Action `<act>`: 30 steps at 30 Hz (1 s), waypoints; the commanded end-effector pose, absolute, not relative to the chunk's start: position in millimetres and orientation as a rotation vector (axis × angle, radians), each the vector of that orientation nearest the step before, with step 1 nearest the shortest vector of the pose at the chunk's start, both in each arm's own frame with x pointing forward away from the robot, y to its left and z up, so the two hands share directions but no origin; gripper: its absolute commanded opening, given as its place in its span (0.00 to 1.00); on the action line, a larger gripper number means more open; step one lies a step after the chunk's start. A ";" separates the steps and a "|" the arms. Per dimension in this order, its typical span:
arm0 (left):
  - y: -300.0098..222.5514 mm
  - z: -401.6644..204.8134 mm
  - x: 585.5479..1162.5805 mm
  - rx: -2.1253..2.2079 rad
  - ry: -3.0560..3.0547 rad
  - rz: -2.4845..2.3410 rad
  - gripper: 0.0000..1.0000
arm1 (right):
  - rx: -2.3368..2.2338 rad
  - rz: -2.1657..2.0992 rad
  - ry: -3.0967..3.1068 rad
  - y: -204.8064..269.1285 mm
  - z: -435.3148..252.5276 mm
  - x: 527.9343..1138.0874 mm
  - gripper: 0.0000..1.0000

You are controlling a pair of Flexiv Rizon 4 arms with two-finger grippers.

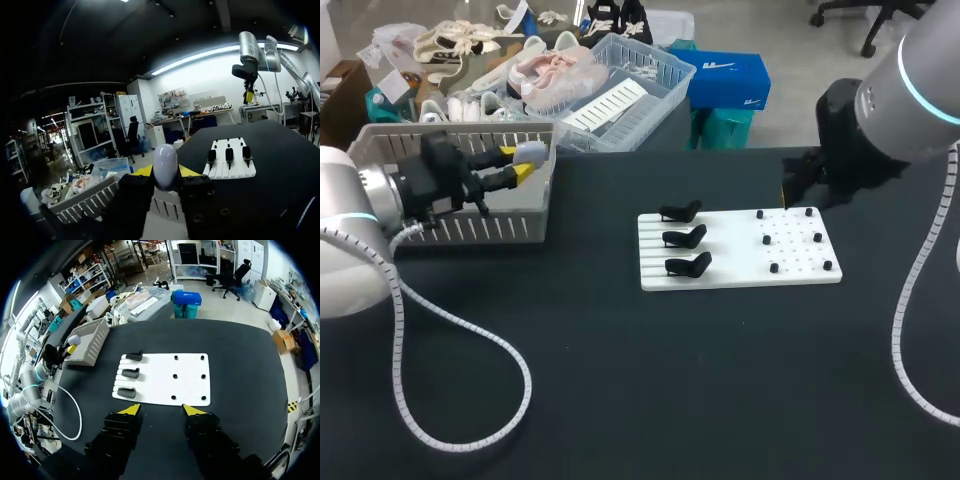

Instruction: Pick up each earbud case from the left stands, insert the matching earbuds, close the lid, and place the case in the box.

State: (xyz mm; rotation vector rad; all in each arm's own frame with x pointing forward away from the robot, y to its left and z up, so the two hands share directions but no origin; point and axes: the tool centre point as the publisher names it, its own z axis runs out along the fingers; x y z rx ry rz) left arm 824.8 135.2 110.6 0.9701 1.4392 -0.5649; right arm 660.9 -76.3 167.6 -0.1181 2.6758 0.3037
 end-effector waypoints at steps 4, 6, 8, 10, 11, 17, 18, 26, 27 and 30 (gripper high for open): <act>166.5 98.8 832.1 0.890 1.472 -0.496 0.00 | -0.080 0.271 2.680 -72.7 167.9 656.3 0.47; 173.9 98.2 835.7 0.879 1.473 -0.483 0.00 | -0.061 0.262 2.683 -73.1 167.9 653.7 0.47; 181.2 97.9 841.5 0.880 1.474 -0.472 0.00 | -0.041 0.249 2.684 -74.0 167.8 651.2 0.47; 188.1 97.3 848.3 0.879 1.475 -0.469 0.00 | -0.023 0.240 2.686 -74.7 167.2 649.6 0.48; 191.0 97.0 852.0 0.881 1.478 -0.463 0.00 | -0.014 0.237 2.688 -74.7 166.8 649.1 0.48; 197.2 94.9 874.2 0.932 1.506 -0.464 0.00 | 0.019 0.222 2.693 -71.9 165.5 648.1 0.48; 198.7 93.1 878.9 0.934 1.514 -0.467 0.00 | 0.025 0.220 2.695 -71.4 165.5 648.0 0.48; 196.1 86.0 905.1 0.944 1.548 -0.490 0.00 | 0.058 0.214 2.703 -69.6 163.7 646.3 0.47; 195.3 85.2 907.1 0.947 1.553 -0.493 0.00 | 0.061 0.214 2.703 -69.8 163.7 645.9 0.47; 192.3 84.9 907.6 0.945 1.556 -0.499 0.31 | 0.069 0.214 2.703 -70.7 163.2 644.7 0.47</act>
